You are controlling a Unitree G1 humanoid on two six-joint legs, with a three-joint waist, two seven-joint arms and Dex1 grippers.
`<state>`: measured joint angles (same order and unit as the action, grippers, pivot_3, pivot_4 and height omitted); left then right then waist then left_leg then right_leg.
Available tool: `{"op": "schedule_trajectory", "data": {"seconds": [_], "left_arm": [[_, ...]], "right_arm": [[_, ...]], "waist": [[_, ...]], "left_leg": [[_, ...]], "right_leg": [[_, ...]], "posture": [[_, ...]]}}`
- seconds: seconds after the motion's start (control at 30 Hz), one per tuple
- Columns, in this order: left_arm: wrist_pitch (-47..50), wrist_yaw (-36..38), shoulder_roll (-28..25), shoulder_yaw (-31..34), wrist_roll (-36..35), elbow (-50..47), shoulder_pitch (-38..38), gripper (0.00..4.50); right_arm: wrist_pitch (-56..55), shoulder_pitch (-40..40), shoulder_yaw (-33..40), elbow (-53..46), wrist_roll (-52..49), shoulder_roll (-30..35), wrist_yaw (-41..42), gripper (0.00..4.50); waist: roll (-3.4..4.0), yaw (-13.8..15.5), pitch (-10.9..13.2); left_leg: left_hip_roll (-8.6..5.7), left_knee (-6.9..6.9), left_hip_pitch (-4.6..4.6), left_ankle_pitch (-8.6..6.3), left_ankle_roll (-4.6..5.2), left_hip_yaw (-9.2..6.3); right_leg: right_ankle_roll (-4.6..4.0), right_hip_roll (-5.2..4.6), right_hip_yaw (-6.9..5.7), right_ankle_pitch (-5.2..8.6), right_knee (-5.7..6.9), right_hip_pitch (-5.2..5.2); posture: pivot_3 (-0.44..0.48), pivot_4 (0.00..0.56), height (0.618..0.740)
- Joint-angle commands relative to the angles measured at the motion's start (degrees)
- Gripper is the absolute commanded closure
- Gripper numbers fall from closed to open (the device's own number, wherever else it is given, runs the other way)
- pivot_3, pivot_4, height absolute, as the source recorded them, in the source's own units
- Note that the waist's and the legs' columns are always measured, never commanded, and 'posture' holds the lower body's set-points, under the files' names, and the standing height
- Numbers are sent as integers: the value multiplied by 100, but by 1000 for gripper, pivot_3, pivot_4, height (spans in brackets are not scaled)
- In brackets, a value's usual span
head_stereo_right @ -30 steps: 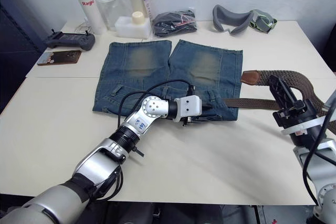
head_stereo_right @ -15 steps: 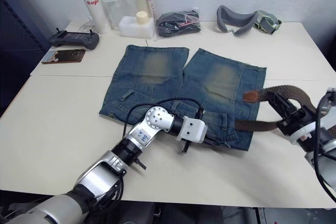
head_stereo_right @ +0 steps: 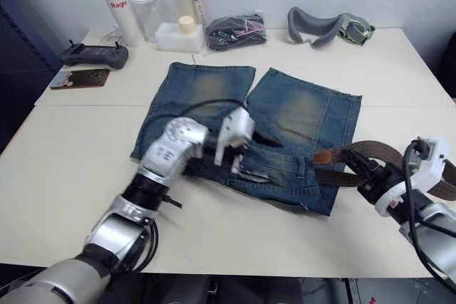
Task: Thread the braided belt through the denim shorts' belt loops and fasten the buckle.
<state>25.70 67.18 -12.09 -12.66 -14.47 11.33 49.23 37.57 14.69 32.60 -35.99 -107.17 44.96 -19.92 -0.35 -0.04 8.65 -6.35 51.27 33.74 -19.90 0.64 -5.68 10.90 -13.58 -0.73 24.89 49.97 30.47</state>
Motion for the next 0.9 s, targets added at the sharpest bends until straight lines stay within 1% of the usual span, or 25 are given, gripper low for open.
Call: {"op": "schedule_trajectory", "data": {"seconds": [0.03, 0.13, 0.4, 0.5, 0.67, 0.9], "left_arm": [[463, -107, -200, 165, -234, -360, 61, 62], [445, -164, -446, 36, -61, -460, -32, 62], [649, -386, -536, -32, -171, -781, -214, 62], [700, -437, -562, -30, -187, -845, -246, 62], [662, -458, -596, -58, -158, -819, -256, 62], [641, -511, -531, -128, -194, -816, -230, 62]], "right_arm": [[-135, -28, -139, -118, -51, -42, -70, 4500], [-177, -149, -351, 33, 109, -127, -72, 4500], [-171, -287, -785, 277, 615, -358, 6, 4500], [-160, -320, -750, 336, 707, -355, 61, 4500], [-132, -343, -416, 529, 649, -182, 160, 4500], [-128, -567, -734, 430, 738, -341, 164, 4500]], "waist": [[1, -8, 0], [1, -7, 0], [1, -3, 0], [1, -4, -1], [1, -2, -1], [1, -2, -1]], "left_leg": [[-1, -2, -4, 0, 0, 0], [0, -2, -5, 1, -2, 1], [-4, -2, -4, 1, -3, 1], [-2, -2, -5, 2, -4, 1], [-5, -2, -5, 2, -3, 2], [-3, -1, -5, 2, -4, 2]], "right_leg": [[0, 0, 0, 0, 0, -2], [0, 0, 2, 0, 2, -2], [-2, -1, 14, 1, 2, -1], [-2, -1, 20, 1, 2, -1], [-2, -2, 19, 1, 4, -1], [-3, -3, 21, 1, 4, -1]], "posture": [[0, 150, 636], [0, 150, 636], [0, 150, 636], [0, 150, 636], [0, 150, 636], [0, 150, 636]]}}
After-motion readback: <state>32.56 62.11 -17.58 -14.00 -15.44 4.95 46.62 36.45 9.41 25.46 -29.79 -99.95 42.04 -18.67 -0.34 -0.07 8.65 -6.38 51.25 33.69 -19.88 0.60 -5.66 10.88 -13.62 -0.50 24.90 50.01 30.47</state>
